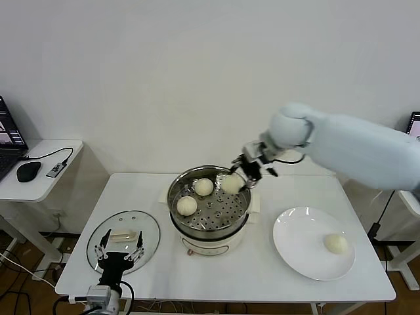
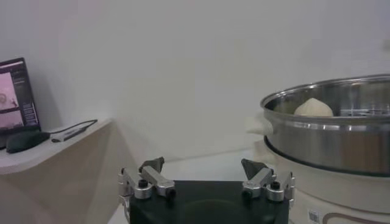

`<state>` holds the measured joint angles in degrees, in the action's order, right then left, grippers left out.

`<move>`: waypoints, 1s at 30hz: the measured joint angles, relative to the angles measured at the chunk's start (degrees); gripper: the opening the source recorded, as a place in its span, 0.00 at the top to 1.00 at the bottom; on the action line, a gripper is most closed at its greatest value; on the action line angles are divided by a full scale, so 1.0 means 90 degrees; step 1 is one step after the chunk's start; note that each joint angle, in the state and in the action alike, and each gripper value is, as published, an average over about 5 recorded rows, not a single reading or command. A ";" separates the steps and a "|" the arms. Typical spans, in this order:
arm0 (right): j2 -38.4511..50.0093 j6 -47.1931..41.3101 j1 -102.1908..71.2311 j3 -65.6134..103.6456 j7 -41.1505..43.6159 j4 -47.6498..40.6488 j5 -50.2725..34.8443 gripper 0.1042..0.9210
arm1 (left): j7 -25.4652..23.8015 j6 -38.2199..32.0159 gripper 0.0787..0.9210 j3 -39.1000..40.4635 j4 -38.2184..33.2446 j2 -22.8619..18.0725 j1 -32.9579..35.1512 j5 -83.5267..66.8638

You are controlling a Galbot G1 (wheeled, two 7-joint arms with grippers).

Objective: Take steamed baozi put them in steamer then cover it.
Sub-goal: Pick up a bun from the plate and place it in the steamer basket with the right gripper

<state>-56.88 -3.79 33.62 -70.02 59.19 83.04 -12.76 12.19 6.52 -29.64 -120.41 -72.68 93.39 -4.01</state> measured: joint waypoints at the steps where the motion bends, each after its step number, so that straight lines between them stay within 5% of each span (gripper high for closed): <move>1: -0.0116 0.0098 -0.0005 -0.0048 -0.0011 -0.0035 0.0036 0.42 | 0.0001 0.0000 0.12 -0.0003 -0.0009 -0.0002 0.0002 0.0000; 30: -0.1142 0.2070 -0.0459 -0.0576 0.0109 -0.0251 0.1803 0.41 | 0.0025 -0.0023 0.12 -0.0028 -0.0090 -0.0092 0.0045 0.0002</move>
<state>-67.16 14.84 29.50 -75.21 60.17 80.78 3.46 12.41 6.32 -29.89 -121.23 -73.50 93.79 -4.00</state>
